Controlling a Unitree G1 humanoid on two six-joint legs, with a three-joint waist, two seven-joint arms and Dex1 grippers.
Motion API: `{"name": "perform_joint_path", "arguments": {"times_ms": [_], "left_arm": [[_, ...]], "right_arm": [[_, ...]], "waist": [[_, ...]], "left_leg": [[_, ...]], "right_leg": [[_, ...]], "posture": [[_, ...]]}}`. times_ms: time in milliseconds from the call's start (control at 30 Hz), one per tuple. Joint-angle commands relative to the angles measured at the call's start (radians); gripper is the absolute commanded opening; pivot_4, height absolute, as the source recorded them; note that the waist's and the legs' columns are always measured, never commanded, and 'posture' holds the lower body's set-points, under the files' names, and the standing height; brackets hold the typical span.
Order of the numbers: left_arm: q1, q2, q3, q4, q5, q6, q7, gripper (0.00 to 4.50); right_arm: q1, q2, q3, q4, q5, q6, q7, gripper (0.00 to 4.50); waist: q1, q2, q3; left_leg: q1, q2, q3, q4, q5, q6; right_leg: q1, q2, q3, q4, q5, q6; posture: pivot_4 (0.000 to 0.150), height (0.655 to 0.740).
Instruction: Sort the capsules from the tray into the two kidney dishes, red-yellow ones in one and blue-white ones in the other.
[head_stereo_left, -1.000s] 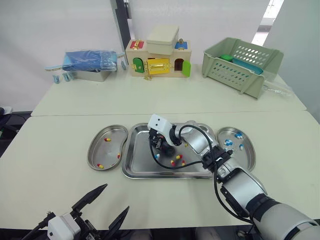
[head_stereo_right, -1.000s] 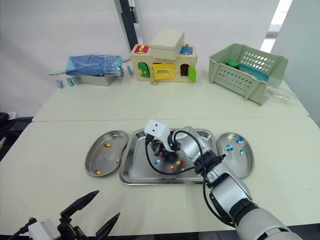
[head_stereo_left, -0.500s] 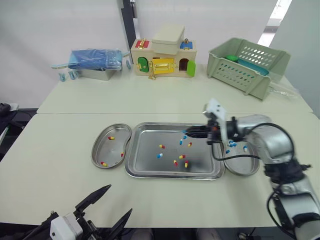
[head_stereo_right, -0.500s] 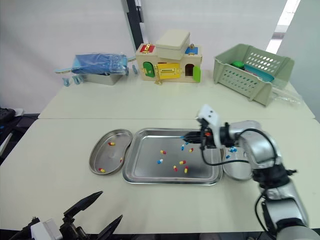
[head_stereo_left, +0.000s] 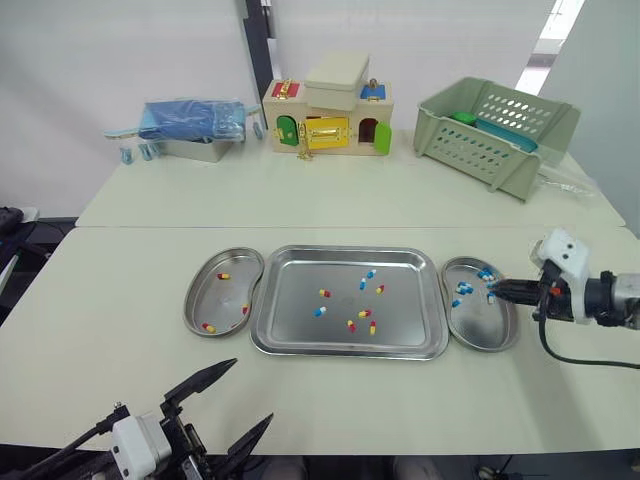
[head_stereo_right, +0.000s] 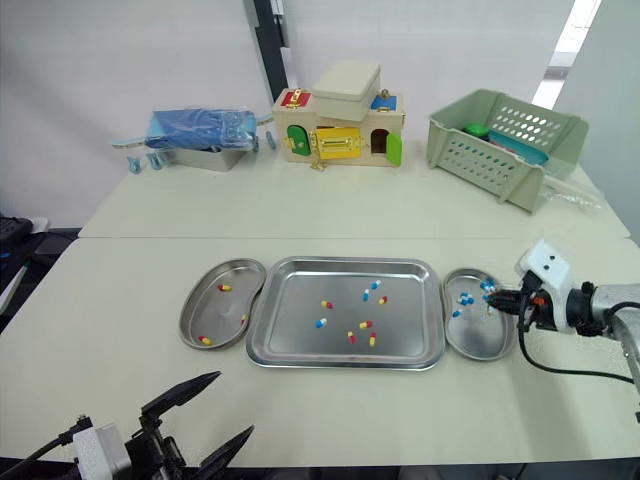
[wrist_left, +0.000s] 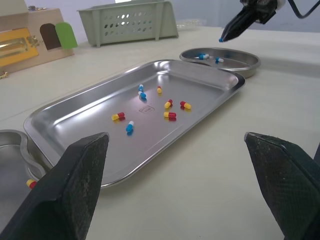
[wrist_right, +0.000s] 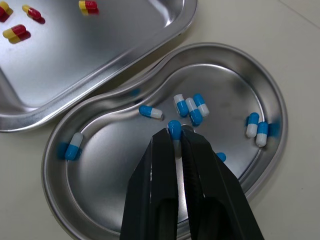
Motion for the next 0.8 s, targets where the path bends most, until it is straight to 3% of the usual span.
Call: {"name": "perform_joint_path", "arguments": {"times_ms": [33,300,500,633,800], "left_arm": [[-0.009,0.010,0.009,0.002,-0.019,0.003,-0.006,4.50],[-0.010,0.008,0.018,0.010,-0.018,-0.003,-0.004,4.50],[-0.013,-0.001,0.047,0.015,-0.018,0.010,0.033,4.50],[0.004,-0.023,0.097,0.023,-0.021,0.033,0.090,4.50],[0.014,-0.047,0.160,0.043,-0.024,0.053,0.142,4.50]], "right_arm": [[-0.012,-0.001,-0.013,0.002,0.002,-0.037,-0.016,0.65],[-0.002,-0.002,-0.038,0.019,0.039,-0.060,-0.015,2.65],[0.063,0.018,-0.183,-0.006,0.148,-0.064,0.002,4.46],[0.209,0.052,-0.403,0.005,0.226,-0.085,0.012,4.46],[0.328,0.085,-0.489,0.061,0.208,-0.157,-0.021,4.46]], "waist": [[0.001,0.000,0.000],[0.004,0.000,0.000],[0.011,0.000,0.000],[0.021,-0.001,0.000],[0.022,-0.001,0.000]], "left_leg": [[0.000,0.000,0.000,0.000,0.000,0.000],[0.000,0.000,0.000,0.000,0.000,0.000],[0.000,0.000,0.000,0.000,0.000,0.000],[0.000,0.000,0.000,0.000,0.000,0.000],[0.001,0.000,0.000,0.000,0.000,0.000]], "right_leg": [[0.000,0.000,0.000,0.000,0.000,0.000],[0.000,0.000,0.000,0.000,0.000,0.000],[0.001,0.000,0.000,-0.001,0.000,0.000],[0.001,0.000,-0.001,-0.001,0.000,0.000],[0.003,0.000,-0.001,-0.001,0.000,0.000]], "posture": [[0.150,0.7400],[0.150,0.7400],[0.150,0.7400],[0.150,0.7400],[0.150,0.7400]]}}
